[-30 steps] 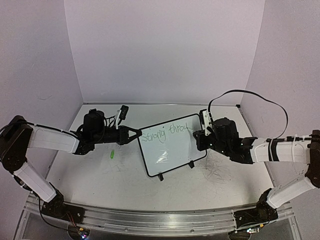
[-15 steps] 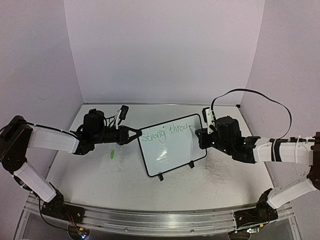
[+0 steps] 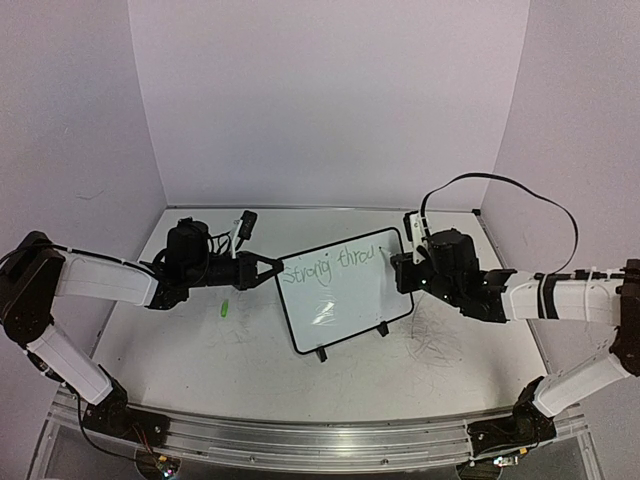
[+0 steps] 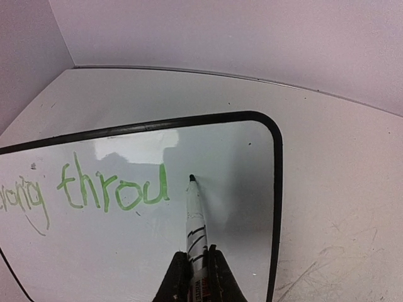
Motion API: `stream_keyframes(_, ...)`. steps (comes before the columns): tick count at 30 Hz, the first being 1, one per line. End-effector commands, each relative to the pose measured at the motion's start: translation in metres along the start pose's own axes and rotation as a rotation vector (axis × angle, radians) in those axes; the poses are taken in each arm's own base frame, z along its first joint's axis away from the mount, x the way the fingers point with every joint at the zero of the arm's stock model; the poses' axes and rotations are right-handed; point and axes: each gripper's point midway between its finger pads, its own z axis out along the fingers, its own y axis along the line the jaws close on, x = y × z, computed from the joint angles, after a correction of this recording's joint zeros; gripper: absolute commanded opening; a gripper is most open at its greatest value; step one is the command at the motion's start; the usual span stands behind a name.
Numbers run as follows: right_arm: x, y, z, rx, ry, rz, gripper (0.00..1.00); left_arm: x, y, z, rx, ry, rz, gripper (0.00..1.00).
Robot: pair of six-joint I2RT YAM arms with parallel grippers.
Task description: Write a sentence on the whiteboard
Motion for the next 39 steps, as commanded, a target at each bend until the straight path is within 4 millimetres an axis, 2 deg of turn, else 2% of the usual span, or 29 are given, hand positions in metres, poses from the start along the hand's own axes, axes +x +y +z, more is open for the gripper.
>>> stream_keyframes(1, -0.024, 0.001, 0.005, 0.012, -0.061, 0.006, 0.0, 0.032, 0.028, 0.003, -0.115, 0.102, -0.011, 0.0)
stream_keyframes(10, -0.017, 0.008, 0.004, -0.032, -0.04, 0.0, 0.0, 0.031, 0.028, 0.003, -0.116, 0.103, -0.01, 0.0)
stream_keyframes(21, 0.004, 0.01, 0.0, -0.069, 0.015, -0.008, 0.0, 0.032, 0.028, 0.004, -0.116, 0.106, -0.012, 0.0)
stream_keyframes(34, 0.019, 0.001, -0.005, -0.039, 0.049, -0.003, 0.0, 0.031, 0.027, 0.003, -0.114, 0.104, -0.012, 0.0)
stream_keyframes(39, 0.017, -0.004, -0.005, -0.011, 0.042, 0.001, 0.0, 0.031, 0.027, 0.003, -0.115, 0.103, -0.012, 0.0)
